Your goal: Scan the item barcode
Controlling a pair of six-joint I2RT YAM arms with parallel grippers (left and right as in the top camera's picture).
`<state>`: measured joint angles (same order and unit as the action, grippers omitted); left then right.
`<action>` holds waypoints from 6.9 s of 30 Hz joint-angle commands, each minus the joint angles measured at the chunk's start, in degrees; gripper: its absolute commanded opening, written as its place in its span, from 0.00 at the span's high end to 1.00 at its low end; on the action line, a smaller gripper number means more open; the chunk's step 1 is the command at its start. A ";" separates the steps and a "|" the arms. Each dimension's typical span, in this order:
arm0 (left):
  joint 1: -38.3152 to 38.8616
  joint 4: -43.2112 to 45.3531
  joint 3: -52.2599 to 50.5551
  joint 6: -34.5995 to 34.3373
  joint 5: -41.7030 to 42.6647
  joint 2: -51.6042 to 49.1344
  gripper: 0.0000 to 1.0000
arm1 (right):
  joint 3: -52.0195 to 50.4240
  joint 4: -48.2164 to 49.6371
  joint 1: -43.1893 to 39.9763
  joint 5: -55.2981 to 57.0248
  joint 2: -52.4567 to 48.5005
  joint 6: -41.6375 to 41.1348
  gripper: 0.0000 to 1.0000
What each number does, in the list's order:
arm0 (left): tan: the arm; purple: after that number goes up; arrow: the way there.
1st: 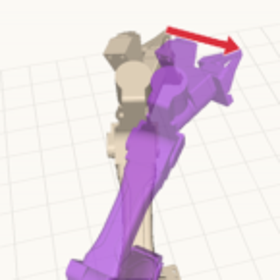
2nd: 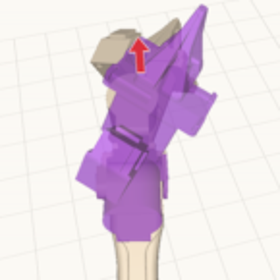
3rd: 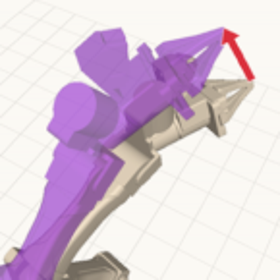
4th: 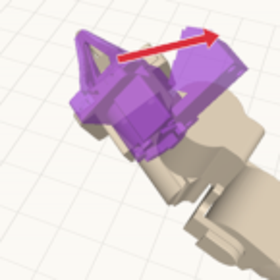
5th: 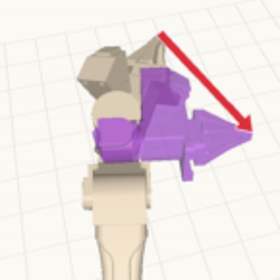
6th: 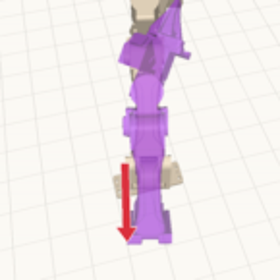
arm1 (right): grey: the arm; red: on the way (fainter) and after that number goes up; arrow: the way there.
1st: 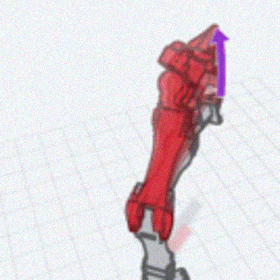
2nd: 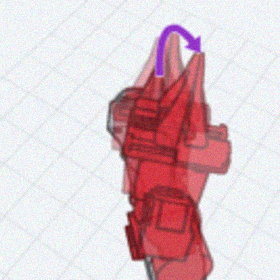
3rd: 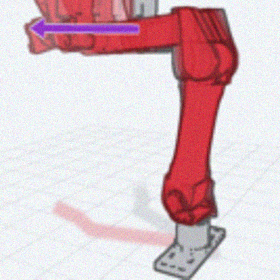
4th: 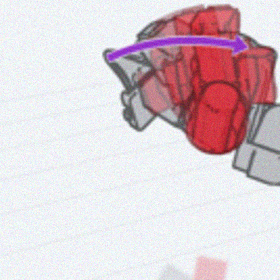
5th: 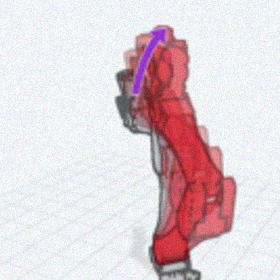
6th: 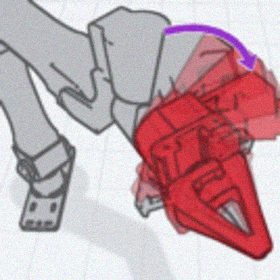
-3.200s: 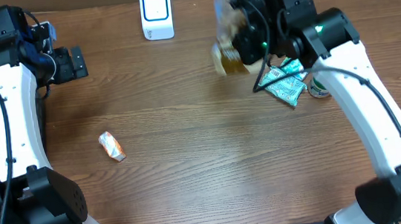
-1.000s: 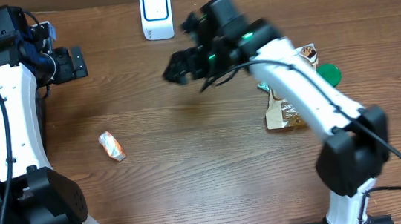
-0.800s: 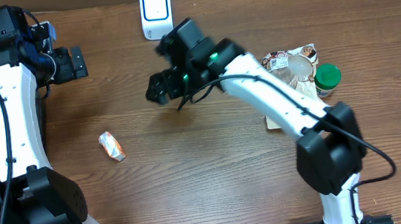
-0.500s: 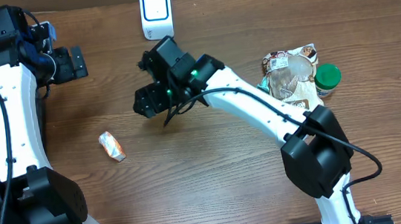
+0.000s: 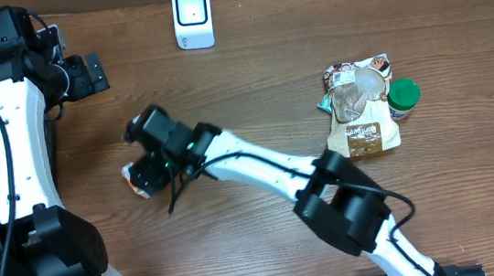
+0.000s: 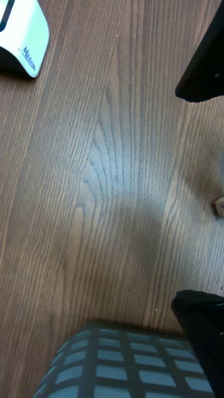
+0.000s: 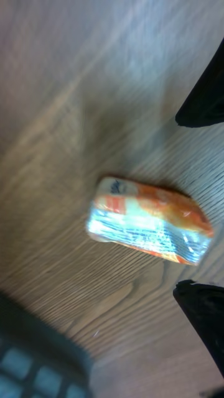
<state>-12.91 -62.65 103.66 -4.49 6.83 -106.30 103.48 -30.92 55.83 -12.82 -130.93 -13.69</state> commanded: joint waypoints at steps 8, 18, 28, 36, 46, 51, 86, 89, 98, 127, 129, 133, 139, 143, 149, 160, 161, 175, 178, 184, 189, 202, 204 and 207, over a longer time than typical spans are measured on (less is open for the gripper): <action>-0.20 -0.11 0.26 -2.21 0.68 -0.85 0.00 | -0.04 3.39 1.20 2.95 -2.60 0.61 0.43; -0.20 -0.13 0.28 -2.16 0.63 -0.85 0.00 | -0.02 0.85 1.20 2.93 -3.69 0.20 0.80; -0.20 -0.13 0.26 -2.16 0.61 -0.85 0.00 | 3.50 -8.79 -6.34 -6.36 1.51 -0.04 0.96; -0.20 -0.13 0.28 -2.16 0.61 -0.85 0.01 | 3.41 -15.28 -18.36 -24.33 6.05 -9.14 0.96; -0.20 -0.13 0.26 -2.16 0.61 -0.85 0.00 | 3.34 -25.66 -23.06 -29.20 3.50 -11.82 0.95; -0.20 -0.13 0.26 -2.16 0.61 -0.85 0.00 | 3.34 -26.73 -23.08 -26.16 3.50 -11.82 0.67; -0.20 -0.13 0.26 -2.16 0.61 -0.85 0.00 | 21.92 -60.04 -34.34 -6.75 9.40 12.94 0.73; -0.20 -0.13 0.26 -2.16 0.61 -0.85 0.00 | 21.90 -61.05 -34.32 -6.95 12.41 11.39 0.73; -0.20 -0.13 0.26 -2.16 0.61 -0.85 0.01 | 12.50 -51.43 -32.92 -9.64 12.20 4.28 0.68; -0.20 -0.13 0.26 -2.16 0.61 -0.85 0.01 | -22.82 -11.52 -28.39 -18.60 11.30 -0.28 0.64; -0.20 -0.13 0.26 -2.16 0.61 -0.85 0.00 | -22.86 -10.86 -27.43 -17.25 10.97 -1.55 0.64; -0.20 -0.13 0.26 -2.16 0.61 -0.85 0.00 | -22.86 -10.60 -26.27 -16.55 10.34 -2.62 0.65; -0.20 -0.13 0.28 -2.16 0.61 -0.85 0.01 | -22.86 -10.05 -25.99 -14.03 8.48 -7.34 0.78; -0.20 -0.13 0.26 -2.16 0.61 -0.85 0.01 | -22.84 -9.70 -25.81 -14.60 7.78 -7.80 0.86; -0.20 -0.13 0.26 -2.16 0.61 -0.85 0.01 | -22.38 -9.90 -25.57 -25.20 8.13 -7.50 0.96; -0.20 -0.13 0.26 -2.16 0.61 -0.85 0.01 | -20.90 -4.92 -33.38 -57.66 20.41 -8.90 0.96; -0.20 -0.13 0.26 -2.16 0.61 -0.85 0.00 | -20.90 -4.57 -34.29 -58.62 21.51 -9.38 0.96; -0.20 -0.13 0.26 -2.16 0.61 -0.85 0.00 | -20.90 12.26 -43.71 -75.38 24.30 -34.88 0.96; -0.20 -0.13 0.26 -2.16 0.61 -0.85 0.00 | -20.90 14.23 -44.35 -75.30 24.30 -38.86 0.96; -0.20 -0.13 0.26 -2.16 0.61 -0.85 0.01 | -20.92 14.36 -44.33 -71.71 24.30 -38.42 0.96; -0.20 -0.13 0.26 -2.16 0.61 -0.85 0.01 | -20.92 13.05 -43.21 -67.69 24.30 -31.80 0.96; -0.20 -0.13 0.26 -2.16 0.61 -0.85 0.00 | -20.90 -11.98 -34.73 -25.62 24.30 -13.97 0.96; -0.20 -0.13 0.26 -2.16 0.61 -0.85 0.01 | -20.63 -13.16 -33.57 -21.53 24.30 -13.42 0.96; -0.20 -0.13 0.26 -2.16 0.61 -0.85 0.00 | -17.73 -16.79 -32.83 -16.41 24.30 -11.61 0.96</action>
<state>-12.91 -62.81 103.66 -5.87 6.87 -106.30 82.17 -45.93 22.83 -39.83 -107.11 -28.84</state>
